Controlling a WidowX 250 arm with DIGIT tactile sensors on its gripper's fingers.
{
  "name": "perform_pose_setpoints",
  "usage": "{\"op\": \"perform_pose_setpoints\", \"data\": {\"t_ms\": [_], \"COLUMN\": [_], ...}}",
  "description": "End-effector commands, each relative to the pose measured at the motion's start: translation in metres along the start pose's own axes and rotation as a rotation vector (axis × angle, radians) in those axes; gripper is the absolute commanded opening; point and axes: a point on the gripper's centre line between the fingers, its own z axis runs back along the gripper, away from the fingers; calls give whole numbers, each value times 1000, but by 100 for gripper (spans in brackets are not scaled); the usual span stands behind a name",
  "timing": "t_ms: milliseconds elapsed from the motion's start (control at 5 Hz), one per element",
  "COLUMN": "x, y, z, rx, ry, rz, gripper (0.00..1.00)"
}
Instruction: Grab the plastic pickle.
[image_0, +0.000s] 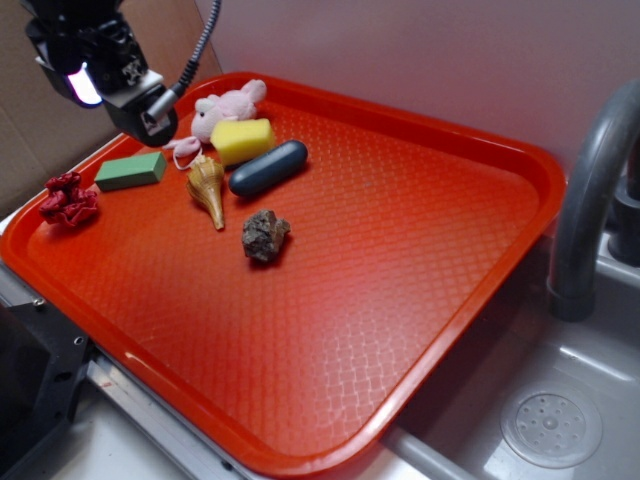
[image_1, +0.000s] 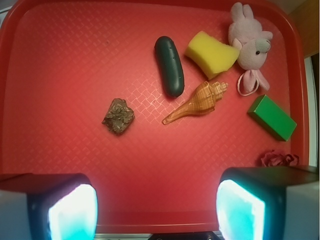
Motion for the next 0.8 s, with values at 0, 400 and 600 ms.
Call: {"op": "perform_pose_setpoints", "data": {"t_ms": [0, 400, 600], "x": [2, 54, 81], "y": [-2, -5, -7], "z": [6, -46, -76], "rx": [-6, 89, 91], "ry": [-31, -2, 64], "rz": [-13, 10, -77], "gripper": [100, 100, 100]}}
